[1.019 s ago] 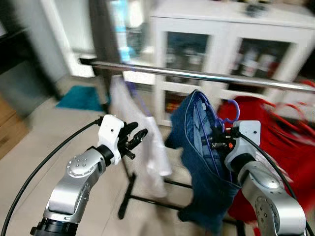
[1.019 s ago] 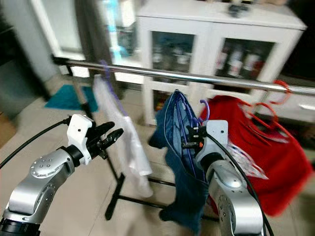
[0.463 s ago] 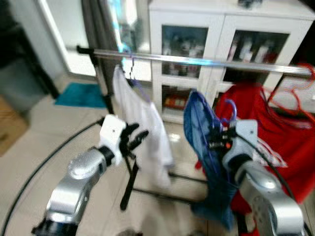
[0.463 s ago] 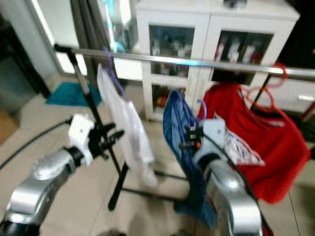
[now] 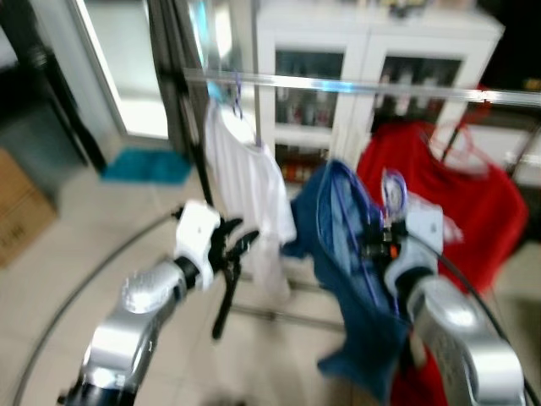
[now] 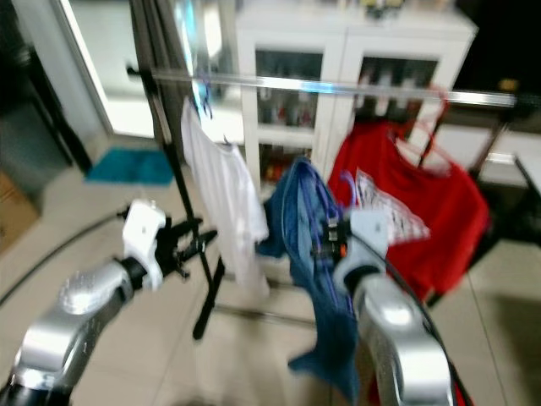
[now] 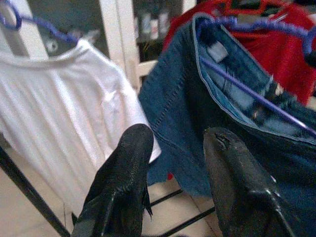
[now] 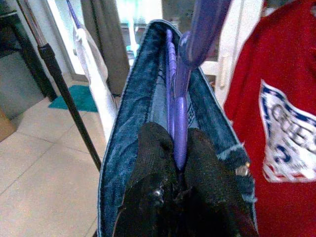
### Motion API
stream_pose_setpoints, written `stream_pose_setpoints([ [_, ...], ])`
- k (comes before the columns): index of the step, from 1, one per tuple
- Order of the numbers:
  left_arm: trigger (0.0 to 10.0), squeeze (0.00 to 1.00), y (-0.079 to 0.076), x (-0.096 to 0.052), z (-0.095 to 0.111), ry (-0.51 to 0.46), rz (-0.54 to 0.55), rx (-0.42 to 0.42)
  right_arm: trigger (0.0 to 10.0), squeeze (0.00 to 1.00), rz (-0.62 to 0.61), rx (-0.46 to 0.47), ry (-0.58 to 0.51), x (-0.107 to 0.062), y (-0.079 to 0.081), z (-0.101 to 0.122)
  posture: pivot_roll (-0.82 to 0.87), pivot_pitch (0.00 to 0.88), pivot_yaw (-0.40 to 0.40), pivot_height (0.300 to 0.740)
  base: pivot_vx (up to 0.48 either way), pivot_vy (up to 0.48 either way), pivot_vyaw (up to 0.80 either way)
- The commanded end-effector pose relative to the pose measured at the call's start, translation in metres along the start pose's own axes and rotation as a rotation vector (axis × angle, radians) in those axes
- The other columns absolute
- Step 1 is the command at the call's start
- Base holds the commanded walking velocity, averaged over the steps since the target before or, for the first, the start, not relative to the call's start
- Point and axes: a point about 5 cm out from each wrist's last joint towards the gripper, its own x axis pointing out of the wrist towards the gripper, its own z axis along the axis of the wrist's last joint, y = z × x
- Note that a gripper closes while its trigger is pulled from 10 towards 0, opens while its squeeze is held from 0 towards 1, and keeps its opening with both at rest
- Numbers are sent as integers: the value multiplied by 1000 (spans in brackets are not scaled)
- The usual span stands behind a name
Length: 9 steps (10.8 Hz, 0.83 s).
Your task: Hang hanger
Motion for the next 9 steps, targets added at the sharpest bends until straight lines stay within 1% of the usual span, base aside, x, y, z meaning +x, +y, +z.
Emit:
stream_pose_setpoints([
  [1, 10000, 0, 2, -1, -1, 15, 3, 8, 10000, 0, 5, -14, -44, 0, 2, 8, -142, 0, 26, 740, -281, 0, 0],
  [2, 10000, 0, 5, 0, -1, 20, 5, 21, 10000, 0, 35, -21, -63, 2, 6, 13, -141, 0, 27, 740, 0, 0, 0],
  [3, 10000, 0, 9, 2, 0, 29, 4, 53, 4510, 0, 63, -12, -89, 3, 8, 18, -138, 0, 28, 740, 0, 0, 0],
  [4, 10000, 0, 14, 5, 3, 29, 7, 88, 0, 0, 94, -7, -118, 4, 11, 23, -138, 0, 30, 740, 0, 0, 0],
  [5, 10000, 0, 19, 11, 15, -32, 0, 95, 0, 0, 127, -15, -146, 5, 14, 29, -139, 0, 30, 740, 0, 0, 0],
  [6, 10000, 0, 17, 24, 23, -60, -46, 65, 0, 0, 181, -37, -168, 7, 20, 36, -144, 0, 29, 740, 0, 0, 0],
  [7, 10000, 114, 16, 29, 24, -64, -63, 39, 0, 0, 206, -41, -182, 7, 23, 40, -145, 0, 28, 740, 0, 0, 0],
  [8, 10000, 1000, 17, 38, 24, -62, -71, 60, 0, 0, 249, -23, -215, 5, 29, 46, -148, 0, 29, 740, 0, 0, 0],
  [9, 10000, 1000, 26, 47, 26, -46, -24, 124, 0, 0, 301, -16, -251, 4, 35, 51, -155, 0, 36, 740, 0, 0, 0],
])
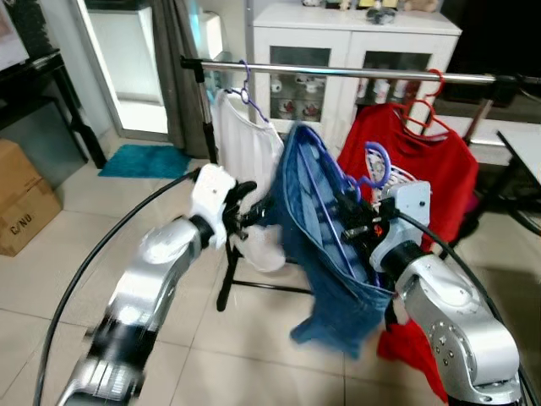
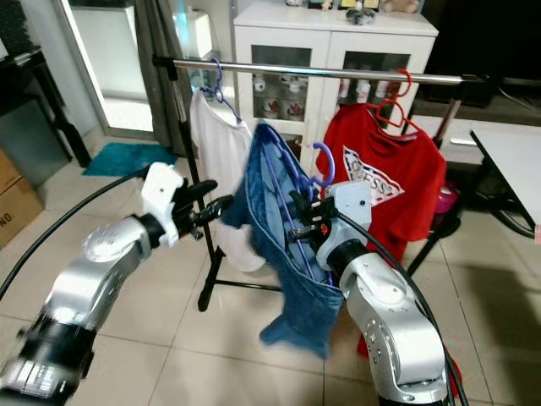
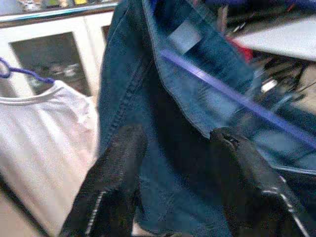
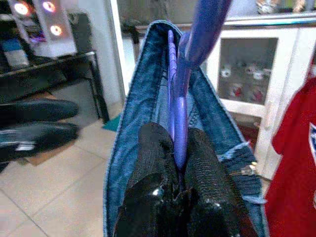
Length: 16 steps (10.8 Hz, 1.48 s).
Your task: Hang hanger
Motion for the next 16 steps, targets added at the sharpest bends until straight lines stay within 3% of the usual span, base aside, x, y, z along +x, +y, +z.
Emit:
stream_pose_setpoints([
  [1, 10000, 1000, 8, 5, 5, -2, 31, 52, 0, 0, 77, -6, -116, 1, 11, 20, -155, 0, 36, 740, 0, 0, 0],
  [2, 10000, 667, 13, 11, 11, -26, 33, 52, 0, 0, 107, 6, -138, -1, 14, 22, -165, 0, 45, 740, 0, 0, 0],
  [3, 10000, 0, 13, 16, 16, -53, 7, 37, 0, 0, 132, 8, -149, -2, 16, 24, -168, 0, 47, 740, 0, 0, 0],
  [6, 9569, 0, 9, 31, 10, -28, -37, 6, 0, 0, 159, 6, -165, -2, 18, 26, -178, 0, 51, 740, 0, 0, 0],
  [7, 0, 0, 8, 32, 8, -27, -37, -5, 0, 0, 164, 4, -168, -3, 18, 27, -178, 0, 49, 740, 0, 0, 0],
  [16, 0, 0, 7, 37, 4, -77, -54, -87, 0, 0, 200, -3, -178, -1, 19, 29, -175, 0, 36, 740, 0, 0, 0],
])
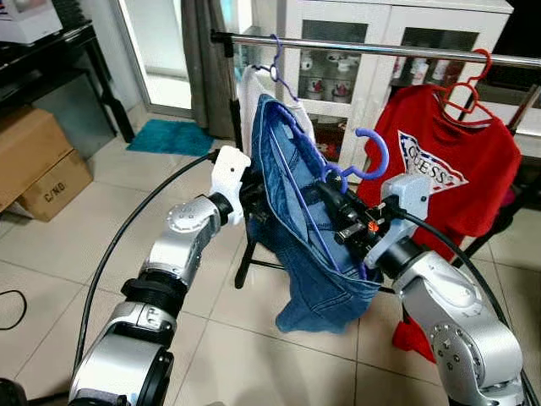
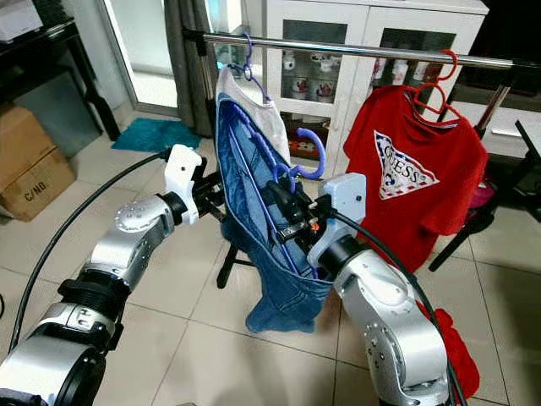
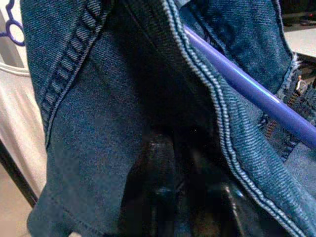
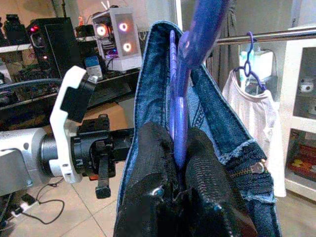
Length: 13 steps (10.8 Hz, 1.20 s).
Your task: Hang hanger
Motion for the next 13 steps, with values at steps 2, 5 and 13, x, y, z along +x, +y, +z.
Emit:
stream_pose_setpoints([
  [2, 0, 0, 2, 0, 5, -24, -13, 1, 0, 0, 46, -21, -74, 4, 5, 14, -173, 0, 34, 740, 0, 0, 0],
  [5, 0, 0, -5, -1, 10, -91, -89, -45, 0, 0, 49, -21, -64, 5, 6, 13, -170, 0, 30, 740, 0, 0, 0],
  [13, 0, 0, 17, -24, 42, -324, 45, -114, 0, 0, -76, -67, 106, 3, -11, -12, -157, 0, 41, 740, 0, 0, 0],
])
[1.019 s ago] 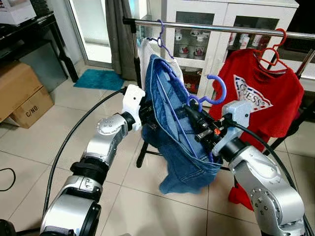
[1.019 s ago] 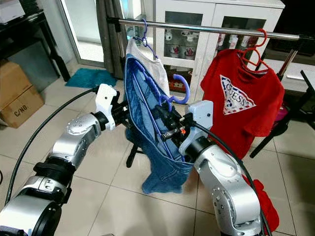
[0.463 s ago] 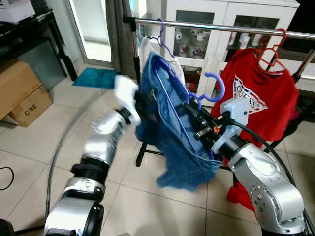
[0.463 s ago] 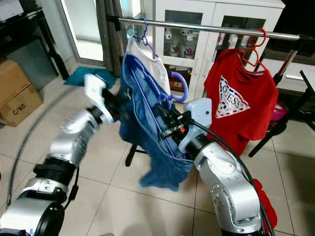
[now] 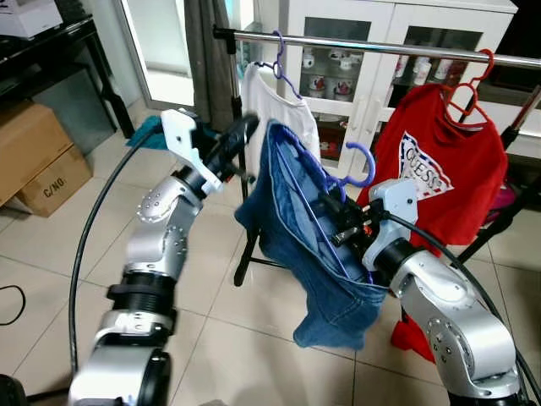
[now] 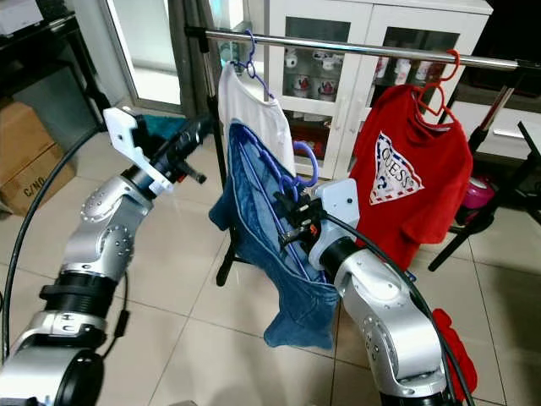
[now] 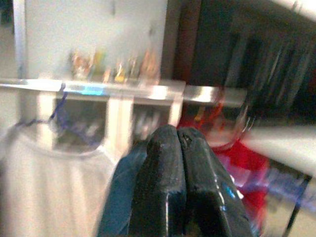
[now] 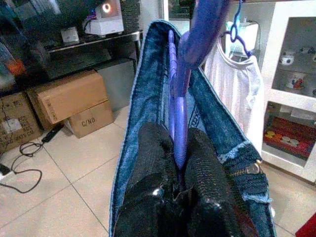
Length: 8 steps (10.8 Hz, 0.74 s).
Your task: Hang hanger
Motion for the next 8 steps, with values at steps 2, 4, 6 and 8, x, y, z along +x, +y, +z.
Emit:
stream_pose_setpoints([
  [2, 10000, 1000, 5, -7, -23, 162, 99, 184, 0, 0, 36, 43, -74, -1, 4, 10, -162, 0, 44, 740, 0, 0, 0],
  [4, 10000, 1000, -4, -7, -8, -14, 164, 309, 0, 0, 102, 121, -126, 4, 8, 12, -164, 0, 42, 740, 0, 0, 0],
  [6, 10000, 1000, -19, -5, -13, -54, 135, 278, 0, 0, 148, 155, -141, 13, 9, 12, -159, 0, 22, 740, 0, 0, 0],
  [8, 10000, 1000, -20, -4, -16, -62, 177, 258, 0, 0, 201, 153, -154, 15, 12, 15, -153, 0, 4, 740, 0, 0, 0],
])
